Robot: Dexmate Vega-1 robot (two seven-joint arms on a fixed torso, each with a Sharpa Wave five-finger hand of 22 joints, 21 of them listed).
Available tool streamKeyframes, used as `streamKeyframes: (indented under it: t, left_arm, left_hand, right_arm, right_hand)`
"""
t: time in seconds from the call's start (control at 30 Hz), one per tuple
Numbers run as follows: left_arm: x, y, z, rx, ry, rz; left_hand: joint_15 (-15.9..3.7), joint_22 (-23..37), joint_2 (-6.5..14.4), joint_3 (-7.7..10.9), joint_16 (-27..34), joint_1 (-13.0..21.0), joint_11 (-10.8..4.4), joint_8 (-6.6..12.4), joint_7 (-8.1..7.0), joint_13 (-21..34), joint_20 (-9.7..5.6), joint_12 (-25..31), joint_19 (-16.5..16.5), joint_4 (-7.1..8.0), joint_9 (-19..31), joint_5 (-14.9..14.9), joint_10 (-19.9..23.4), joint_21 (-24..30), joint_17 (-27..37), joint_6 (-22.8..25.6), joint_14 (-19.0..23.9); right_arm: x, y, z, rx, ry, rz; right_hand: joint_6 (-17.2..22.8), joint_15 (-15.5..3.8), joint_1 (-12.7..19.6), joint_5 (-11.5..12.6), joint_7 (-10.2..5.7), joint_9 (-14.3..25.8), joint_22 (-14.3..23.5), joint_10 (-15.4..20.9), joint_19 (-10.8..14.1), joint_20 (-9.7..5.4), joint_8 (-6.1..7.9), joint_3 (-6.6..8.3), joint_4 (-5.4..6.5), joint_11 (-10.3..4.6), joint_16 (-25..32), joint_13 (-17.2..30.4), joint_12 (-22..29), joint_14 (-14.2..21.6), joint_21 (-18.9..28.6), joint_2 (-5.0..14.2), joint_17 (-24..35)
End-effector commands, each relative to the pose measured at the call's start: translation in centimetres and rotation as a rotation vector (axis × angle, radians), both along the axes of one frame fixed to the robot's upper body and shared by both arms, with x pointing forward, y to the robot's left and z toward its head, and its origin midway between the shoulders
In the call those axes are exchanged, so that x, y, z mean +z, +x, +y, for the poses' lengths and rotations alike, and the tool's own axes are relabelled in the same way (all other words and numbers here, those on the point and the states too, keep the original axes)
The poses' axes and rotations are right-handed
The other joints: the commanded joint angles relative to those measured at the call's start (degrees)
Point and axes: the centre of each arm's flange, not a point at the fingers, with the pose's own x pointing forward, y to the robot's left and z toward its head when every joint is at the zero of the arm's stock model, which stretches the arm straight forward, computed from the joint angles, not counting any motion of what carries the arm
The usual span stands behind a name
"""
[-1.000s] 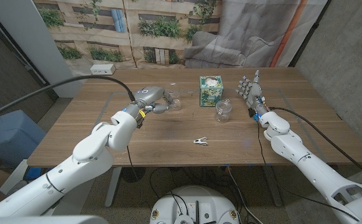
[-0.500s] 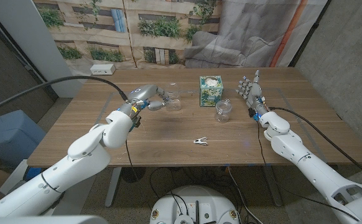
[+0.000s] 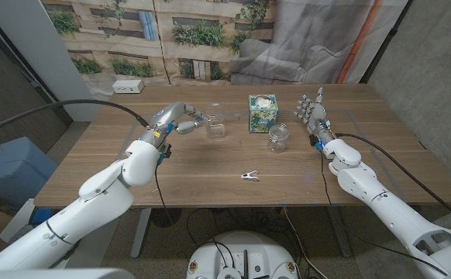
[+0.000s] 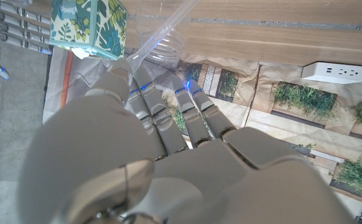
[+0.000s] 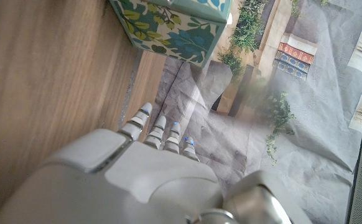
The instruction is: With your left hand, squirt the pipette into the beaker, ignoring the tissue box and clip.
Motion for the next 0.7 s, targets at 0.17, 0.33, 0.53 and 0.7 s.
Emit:
streamKeyframes:
  t: [0.17,0.33,0.53,0.7]
  left_arm:
    - [-0.4,0.7,1.6,-0.054,-0.190,0.010]
    - [-0.3,0.9,1.5,-0.057,-0.210,0.019]
    - [0.0,1.2,1.6,-0.100,-0.266,0.037]
    - [0.2,1.5,1.8,-0.125,-0.312,0.057]
  left_hand:
    - [-7.14,0.2,-0.2,0.06,-0.2,-0.7,-0.04,-0.03,0.25,0.2,-0.04,0.0,0.1,0.24,0.3,0.1,0.2,0.0,0.1,0.4,0.4]
    - [-7.07,0.2,-0.2,0.08,-0.3,-0.8,-0.02,-0.11,0.11,0.2,0.18,0.0,0.1,0.27,0.3,0.1,0.1,0.0,0.1,0.3,0.5]
    - [-7.04,0.2,-0.4,0.07,-0.3,-1.1,0.01,-0.30,0.02,0.1,0.29,-0.2,0.0,0.30,0.3,0.0,-0.1,0.0,0.1,0.0,0.5]
    - [-6.99,0.2,-0.5,0.03,-0.4,-1.3,0.02,-0.34,0.03,0.1,0.25,-0.2,0.0,0.31,0.3,0.0,-0.3,-0.1,0.1,0.0,0.5]
  right_arm:
    - [0.0,0.0,0.0,0.000,0.000,0.000]
    - [0.0,0.0,0.0,0.000,0.000,0.000]
    - [0.0,0.0,0.0,0.000,0.000,0.000]
    - [0.0,0.0,0.0,0.000,0.000,0.000]
  right_hand:
    - [0.2,-4.79,0.0,0.3,-0.51,0.1,0.3,-0.1,0.2,0.00,0.40,-0.44,-0.05,-0.13,0.3,0.2,0.2,-0.3,0.3,3.35,0.3]
    - [0.1,-4.83,0.0,0.3,-0.58,0.1,0.3,-0.1,0.2,-0.03,0.38,-0.45,-0.05,-0.16,0.3,0.2,0.2,-0.3,0.3,3.34,0.3]
    - [0.1,-4.88,0.0,0.3,-0.52,0.1,0.3,-0.3,0.2,-0.06,0.37,-0.45,-0.05,-0.27,0.3,0.2,0.1,-0.4,0.3,3.33,0.3]
    - [0.1,-4.85,0.0,0.3,-0.45,0.1,0.3,-0.2,0.2,-0.06,0.37,-0.45,-0.05,-0.23,0.3,0.2,0.2,-0.4,0.3,3.34,0.3]
